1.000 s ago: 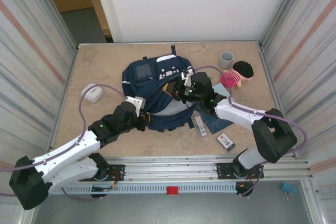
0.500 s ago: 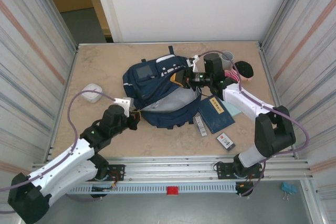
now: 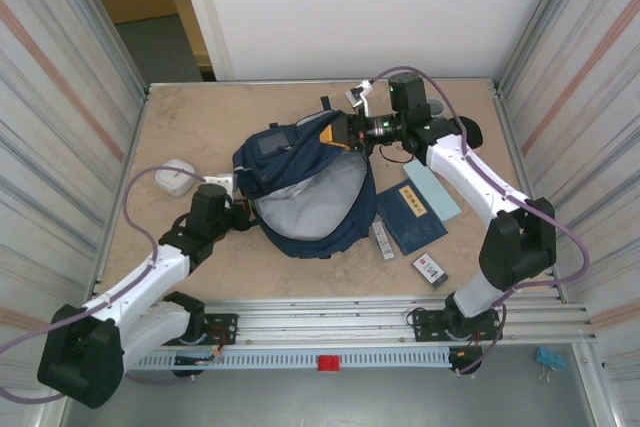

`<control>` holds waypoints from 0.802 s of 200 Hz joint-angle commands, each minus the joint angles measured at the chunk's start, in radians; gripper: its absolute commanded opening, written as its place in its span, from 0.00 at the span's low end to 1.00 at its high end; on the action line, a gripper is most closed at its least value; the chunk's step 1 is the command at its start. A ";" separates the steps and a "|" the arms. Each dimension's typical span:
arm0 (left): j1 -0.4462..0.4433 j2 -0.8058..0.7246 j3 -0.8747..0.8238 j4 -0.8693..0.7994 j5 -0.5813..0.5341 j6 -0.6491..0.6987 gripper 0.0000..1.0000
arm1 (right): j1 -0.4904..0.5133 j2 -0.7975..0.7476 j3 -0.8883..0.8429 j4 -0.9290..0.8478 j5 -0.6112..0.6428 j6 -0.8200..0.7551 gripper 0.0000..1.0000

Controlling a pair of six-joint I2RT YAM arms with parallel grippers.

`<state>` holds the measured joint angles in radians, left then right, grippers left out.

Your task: Pack the student bag

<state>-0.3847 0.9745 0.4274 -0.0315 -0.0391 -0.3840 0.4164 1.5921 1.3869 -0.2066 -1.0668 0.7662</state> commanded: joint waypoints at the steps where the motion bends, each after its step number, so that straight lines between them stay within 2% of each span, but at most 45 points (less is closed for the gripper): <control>1: 0.023 0.046 0.003 0.097 -0.063 0.023 0.00 | -0.001 -0.029 0.071 0.009 -0.153 -0.074 0.02; 54: 0.059 0.159 0.018 0.190 -0.126 0.039 0.00 | -0.001 -0.049 0.107 -0.029 -0.224 -0.114 0.02; 77: 0.071 0.176 0.041 0.182 -0.105 0.038 0.04 | 0.001 -0.046 0.107 -0.039 -0.187 -0.116 0.02; 92: 0.071 0.150 0.058 0.147 -0.078 0.024 0.15 | 0.004 -0.043 0.101 -0.042 -0.148 -0.109 0.02; 112: 0.072 0.070 0.089 0.039 -0.031 -0.035 0.38 | 0.012 -0.048 0.060 0.034 -0.064 -0.041 0.02; 123: 0.071 0.011 0.105 -0.039 0.012 -0.078 0.48 | 0.020 -0.052 0.029 0.093 -0.031 0.002 0.02; 145: 0.069 -0.122 0.097 -0.177 0.096 -0.173 0.60 | 0.034 -0.054 0.000 0.148 0.011 0.035 0.02; 160: 0.070 -0.222 0.084 -0.278 0.111 -0.239 0.61 | 0.038 -0.058 -0.006 0.153 0.032 0.035 0.02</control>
<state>-0.3176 0.8795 0.5030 -0.1013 -0.0051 -0.4900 0.4397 1.5883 1.3811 -0.1848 -1.0550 0.7696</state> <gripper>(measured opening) 0.599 0.114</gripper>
